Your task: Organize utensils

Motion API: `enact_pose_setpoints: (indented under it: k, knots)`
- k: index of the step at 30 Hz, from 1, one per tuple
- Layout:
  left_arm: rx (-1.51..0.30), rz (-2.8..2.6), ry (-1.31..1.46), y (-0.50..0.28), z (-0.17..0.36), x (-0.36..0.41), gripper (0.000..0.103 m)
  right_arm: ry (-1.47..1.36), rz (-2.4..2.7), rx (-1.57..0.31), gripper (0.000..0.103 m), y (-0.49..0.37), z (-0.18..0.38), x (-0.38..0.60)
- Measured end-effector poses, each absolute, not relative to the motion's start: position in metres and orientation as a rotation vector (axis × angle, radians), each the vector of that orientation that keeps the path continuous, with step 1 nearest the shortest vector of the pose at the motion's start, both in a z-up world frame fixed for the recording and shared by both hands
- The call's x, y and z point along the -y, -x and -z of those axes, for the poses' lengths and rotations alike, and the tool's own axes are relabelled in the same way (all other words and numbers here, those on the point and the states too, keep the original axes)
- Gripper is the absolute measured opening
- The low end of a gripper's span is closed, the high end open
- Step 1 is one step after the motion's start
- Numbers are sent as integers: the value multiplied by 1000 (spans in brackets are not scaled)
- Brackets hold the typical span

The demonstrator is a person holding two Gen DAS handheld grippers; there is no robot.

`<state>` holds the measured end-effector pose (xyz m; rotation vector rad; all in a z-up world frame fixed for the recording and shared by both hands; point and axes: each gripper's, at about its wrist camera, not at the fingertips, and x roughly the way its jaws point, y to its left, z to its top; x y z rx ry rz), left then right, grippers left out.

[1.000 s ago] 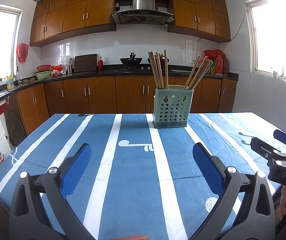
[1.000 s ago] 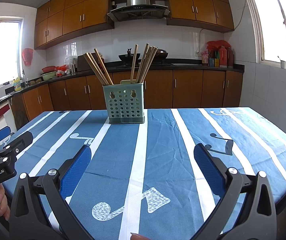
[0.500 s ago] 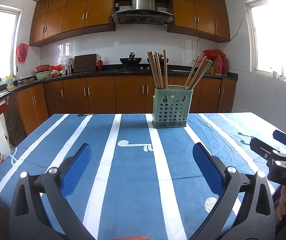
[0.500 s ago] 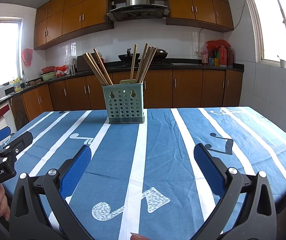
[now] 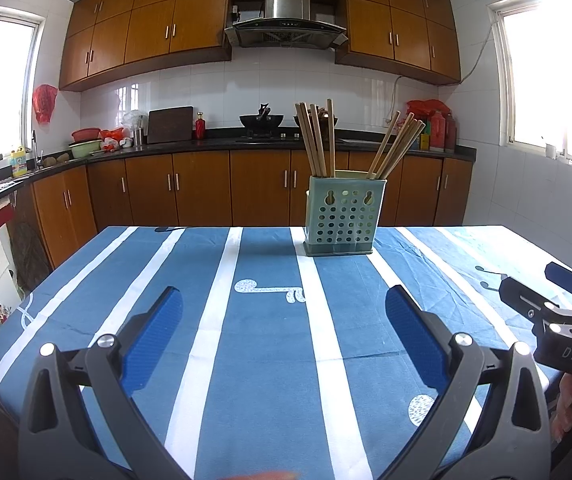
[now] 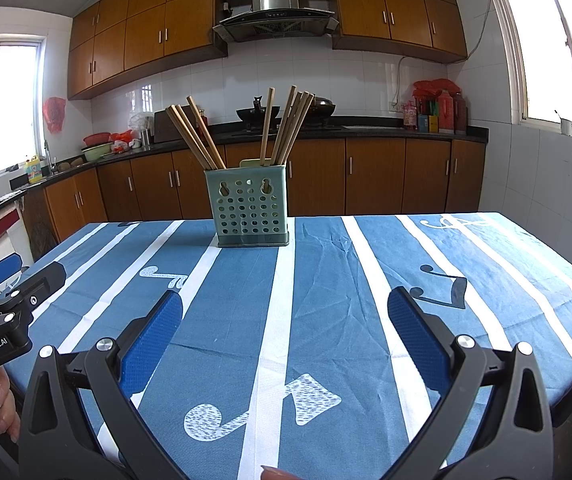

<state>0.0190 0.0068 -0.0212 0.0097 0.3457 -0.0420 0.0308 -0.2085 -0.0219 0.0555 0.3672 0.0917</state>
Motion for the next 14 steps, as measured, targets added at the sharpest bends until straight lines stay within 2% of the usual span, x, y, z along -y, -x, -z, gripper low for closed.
enact_pose_setpoints:
  k: [14]
  knots:
    - [-343,41,0,-17,20,-7,99,-57,-91,-368,101,-31,22,208]
